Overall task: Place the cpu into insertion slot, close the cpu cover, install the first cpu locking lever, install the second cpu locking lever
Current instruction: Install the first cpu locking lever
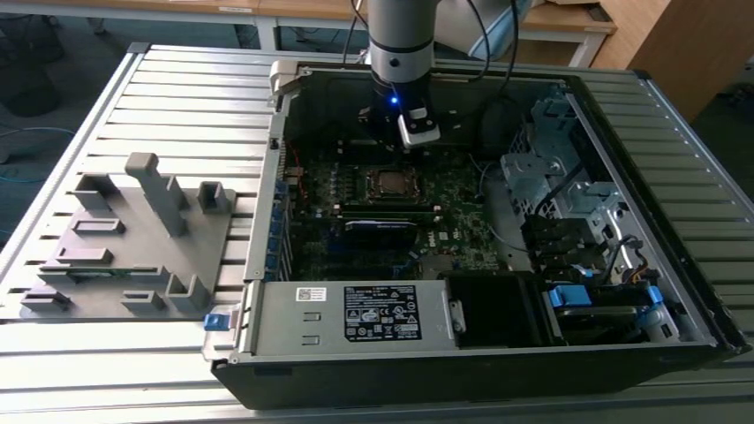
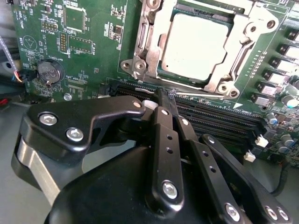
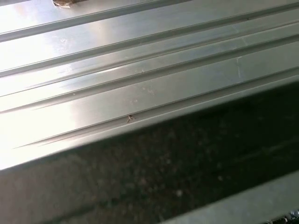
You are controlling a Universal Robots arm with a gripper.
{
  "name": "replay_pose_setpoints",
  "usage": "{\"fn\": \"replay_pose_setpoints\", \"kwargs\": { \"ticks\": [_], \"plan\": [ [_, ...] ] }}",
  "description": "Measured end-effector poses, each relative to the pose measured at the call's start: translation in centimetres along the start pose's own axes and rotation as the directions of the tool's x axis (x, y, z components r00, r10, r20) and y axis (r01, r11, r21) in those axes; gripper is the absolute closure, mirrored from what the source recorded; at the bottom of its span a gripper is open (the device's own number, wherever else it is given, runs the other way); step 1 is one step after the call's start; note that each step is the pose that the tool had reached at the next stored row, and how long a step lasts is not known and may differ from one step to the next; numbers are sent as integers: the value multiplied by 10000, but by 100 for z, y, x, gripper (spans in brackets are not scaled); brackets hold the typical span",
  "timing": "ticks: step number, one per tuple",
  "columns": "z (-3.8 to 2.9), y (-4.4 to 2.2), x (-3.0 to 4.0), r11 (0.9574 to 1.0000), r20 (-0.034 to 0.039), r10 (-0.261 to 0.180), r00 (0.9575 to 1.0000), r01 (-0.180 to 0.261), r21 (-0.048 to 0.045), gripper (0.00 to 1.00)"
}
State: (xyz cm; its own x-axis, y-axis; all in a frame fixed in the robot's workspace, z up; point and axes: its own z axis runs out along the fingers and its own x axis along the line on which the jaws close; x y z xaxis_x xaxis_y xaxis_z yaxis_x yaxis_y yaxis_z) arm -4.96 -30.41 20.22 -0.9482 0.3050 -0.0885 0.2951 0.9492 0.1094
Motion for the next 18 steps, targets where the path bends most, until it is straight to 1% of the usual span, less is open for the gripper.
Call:
{"fn": "replay_pose_setpoints", "kwargs": {
  "ticks": [4,10,13,16,18],
  "plan": [
    [1,0,1,9999,41,129,9999,-129,-57,90],
    [11,-2,5,9994,158,330,9993,-328,-98,90],
    [15,-7,18,9991,205,419,9989,-417,-106,90],
    [18,-13,36,9985,224,540,9983,-538,-99,90],
    [19,-15,44,9975,243,704,9972,-702,-84,90]
  ]
}}
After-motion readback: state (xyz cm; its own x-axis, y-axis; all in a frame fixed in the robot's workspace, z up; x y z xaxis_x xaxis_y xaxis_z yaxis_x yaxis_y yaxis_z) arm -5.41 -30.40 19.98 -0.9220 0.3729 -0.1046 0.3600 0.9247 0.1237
